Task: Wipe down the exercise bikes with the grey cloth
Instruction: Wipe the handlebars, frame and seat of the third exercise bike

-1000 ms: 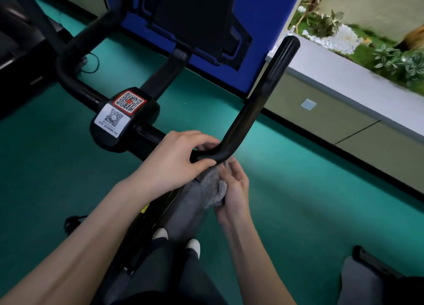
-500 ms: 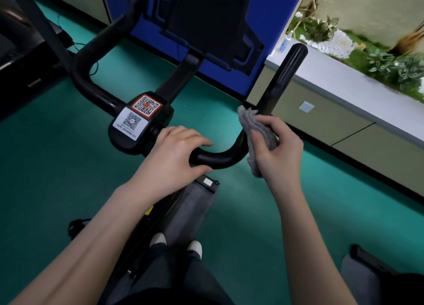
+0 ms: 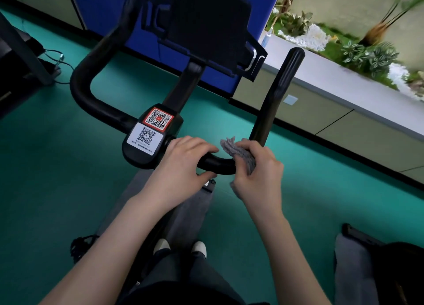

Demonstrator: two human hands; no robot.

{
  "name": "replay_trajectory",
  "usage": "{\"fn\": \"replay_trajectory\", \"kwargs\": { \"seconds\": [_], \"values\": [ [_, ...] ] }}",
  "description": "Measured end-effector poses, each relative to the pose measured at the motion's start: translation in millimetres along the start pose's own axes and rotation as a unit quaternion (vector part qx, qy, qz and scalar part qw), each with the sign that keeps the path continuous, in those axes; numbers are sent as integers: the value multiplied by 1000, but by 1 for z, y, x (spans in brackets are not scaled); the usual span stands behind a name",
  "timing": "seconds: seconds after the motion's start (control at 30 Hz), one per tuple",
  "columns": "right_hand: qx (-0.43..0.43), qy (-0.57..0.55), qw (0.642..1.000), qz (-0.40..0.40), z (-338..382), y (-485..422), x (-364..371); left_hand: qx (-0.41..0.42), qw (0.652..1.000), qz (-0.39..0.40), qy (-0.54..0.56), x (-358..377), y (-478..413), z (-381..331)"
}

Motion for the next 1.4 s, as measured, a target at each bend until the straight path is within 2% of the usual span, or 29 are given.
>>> {"fn": "replay_trajectory", "kwargs": {
  "seconds": [0.13,0.27,0.33,0.47,0.63,0.77,0.83,0.93,1.0,1.1,1.4],
  "values": [
    [31,-87,995,-48,4,17,3,13,1000,-7,-13,-1,1,4],
    [85,-158,968,-173,-15,23,-18,13,1000,-3,-2,-3,2,9],
    [131,-174,953,-211,-28,24,-20,15,1000,-2,9,-3,3,11],
    [189,-206,938,-203,-33,32,4,22,1000,-2,15,-4,4,12],
    [166,-223,930,-239,-15,53,23,31,999,4,9,-3,3,14],
    [157,-242,930,-227,-9,67,31,32,999,3,2,-2,3,14],
    [188,-275,911,-244,-18,70,28,34,999,3,2,-2,3,15],
    [268,-350,852,-283,-41,63,24,37,999,4,5,-3,3,15],
    [320,-403,814,-269,-52,51,30,37,999,3,8,-3,4,16],
    [356,-448,783,-244,-52,40,43,35,999,5,12,-3,4,16],
    [388,-489,755,-201,-36,60,71,26,1000,3,6,-5,3,13]
  ]
}}
Point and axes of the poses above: each hand's wrist, its own y-axis away from the middle knuckle, its own x-axis out of the palm, z = x × y, the point moved 4 cm from there along -y, towards the middle knuckle, and after that the axes turned 1 degree about y, right-handed, at the moved point
